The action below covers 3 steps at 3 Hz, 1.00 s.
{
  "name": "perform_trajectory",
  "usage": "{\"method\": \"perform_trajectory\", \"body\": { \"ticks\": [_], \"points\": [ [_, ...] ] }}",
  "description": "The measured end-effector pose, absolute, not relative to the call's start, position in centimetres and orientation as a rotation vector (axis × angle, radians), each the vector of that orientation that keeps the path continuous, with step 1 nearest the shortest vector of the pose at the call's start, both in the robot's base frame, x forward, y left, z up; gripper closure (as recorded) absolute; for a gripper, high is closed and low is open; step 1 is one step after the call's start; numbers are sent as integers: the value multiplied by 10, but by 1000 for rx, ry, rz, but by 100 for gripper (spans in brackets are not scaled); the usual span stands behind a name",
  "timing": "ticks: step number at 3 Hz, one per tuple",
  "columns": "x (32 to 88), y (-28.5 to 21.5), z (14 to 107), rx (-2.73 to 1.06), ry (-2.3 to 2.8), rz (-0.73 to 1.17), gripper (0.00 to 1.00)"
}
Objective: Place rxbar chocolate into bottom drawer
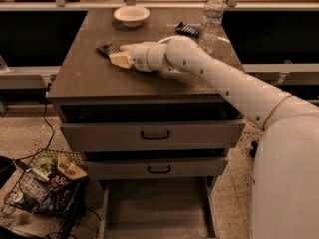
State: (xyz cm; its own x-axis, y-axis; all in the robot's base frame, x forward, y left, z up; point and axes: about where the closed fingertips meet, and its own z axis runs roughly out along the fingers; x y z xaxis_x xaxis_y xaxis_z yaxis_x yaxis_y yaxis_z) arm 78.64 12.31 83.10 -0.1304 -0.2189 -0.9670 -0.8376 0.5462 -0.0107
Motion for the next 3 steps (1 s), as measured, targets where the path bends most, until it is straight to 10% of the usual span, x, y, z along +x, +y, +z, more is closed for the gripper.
{"method": "perform_trajectory", "body": {
  "ticks": [3],
  "points": [
    [716,131,917,-1138,1560,607,100]
  ]
}}
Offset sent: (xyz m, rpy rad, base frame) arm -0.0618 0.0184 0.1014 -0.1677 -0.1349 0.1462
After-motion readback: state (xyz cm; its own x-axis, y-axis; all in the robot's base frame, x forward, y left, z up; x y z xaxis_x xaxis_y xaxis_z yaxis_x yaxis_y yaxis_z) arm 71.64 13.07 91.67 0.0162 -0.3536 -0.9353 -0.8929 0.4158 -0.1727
